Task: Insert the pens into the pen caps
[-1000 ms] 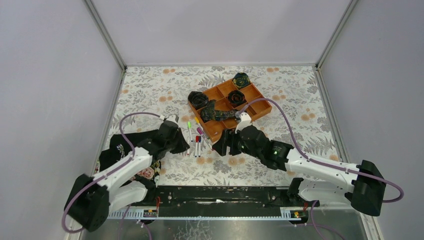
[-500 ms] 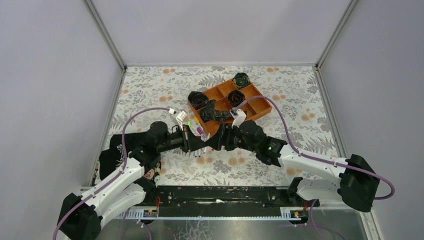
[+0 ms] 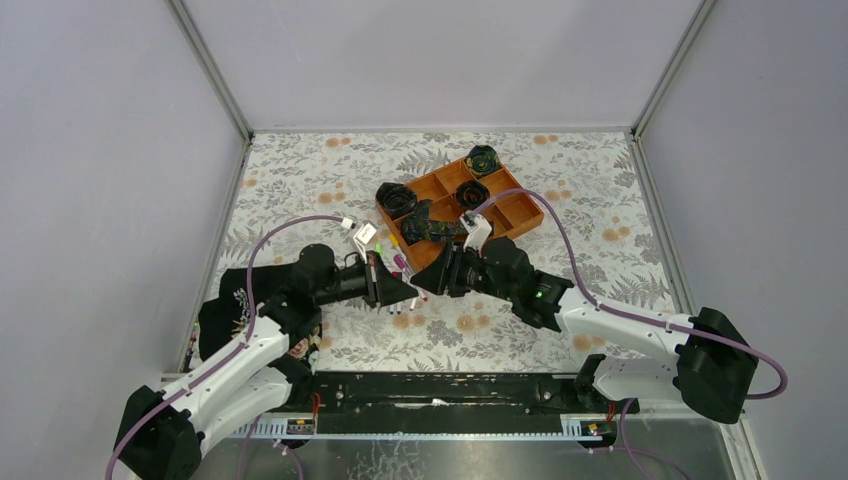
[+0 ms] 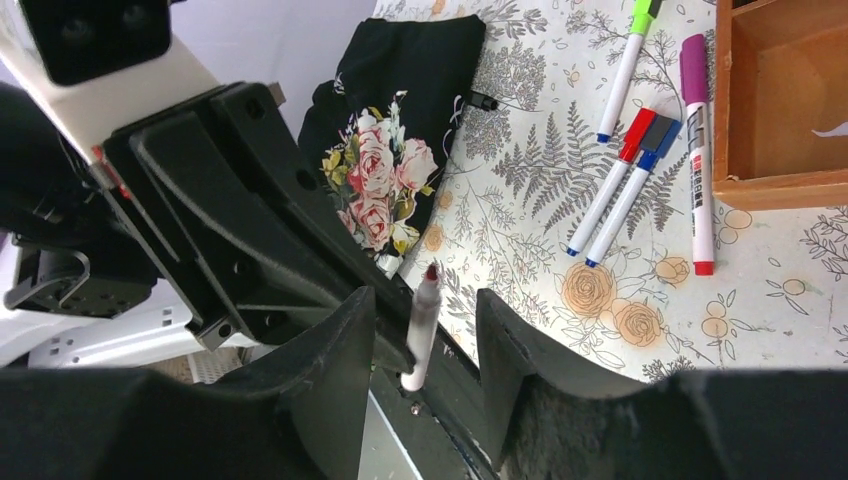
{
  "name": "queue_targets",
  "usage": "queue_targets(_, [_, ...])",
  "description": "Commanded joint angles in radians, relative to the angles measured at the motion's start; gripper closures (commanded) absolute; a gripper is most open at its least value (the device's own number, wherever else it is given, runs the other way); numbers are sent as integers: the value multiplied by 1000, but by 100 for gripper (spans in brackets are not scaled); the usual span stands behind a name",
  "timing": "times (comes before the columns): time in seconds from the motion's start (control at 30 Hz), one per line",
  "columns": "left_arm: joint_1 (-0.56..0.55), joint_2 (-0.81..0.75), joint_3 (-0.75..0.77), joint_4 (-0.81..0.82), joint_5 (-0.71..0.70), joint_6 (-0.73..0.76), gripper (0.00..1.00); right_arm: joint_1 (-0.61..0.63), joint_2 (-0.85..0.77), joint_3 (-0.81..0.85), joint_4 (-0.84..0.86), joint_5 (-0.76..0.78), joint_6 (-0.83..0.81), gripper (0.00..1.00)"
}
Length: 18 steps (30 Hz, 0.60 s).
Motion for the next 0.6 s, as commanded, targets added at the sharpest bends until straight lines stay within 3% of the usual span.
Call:
queue_targets(0.0, [-15, -26, -8, 108, 51, -19, 100, -22, -17, 11, 68, 25, 33, 53])
queue_targets(0.2, [-14, -36, -8, 125, 60, -30, 100, -29, -7, 14, 70, 21, 39, 62])
queue_targets(0.37, [-15, -34, -9, 126, 47, -32, 99, -28, 9, 24, 83, -17, 39, 95])
queue_targets(0.4, [-15, -32, -10, 125, 41, -33, 94, -28, 8, 25, 85, -21, 40, 99])
queue_targets(0.57, [-15, -6, -15, 122, 17, -34, 70, -29, 7, 24, 106, -42, 44, 100])
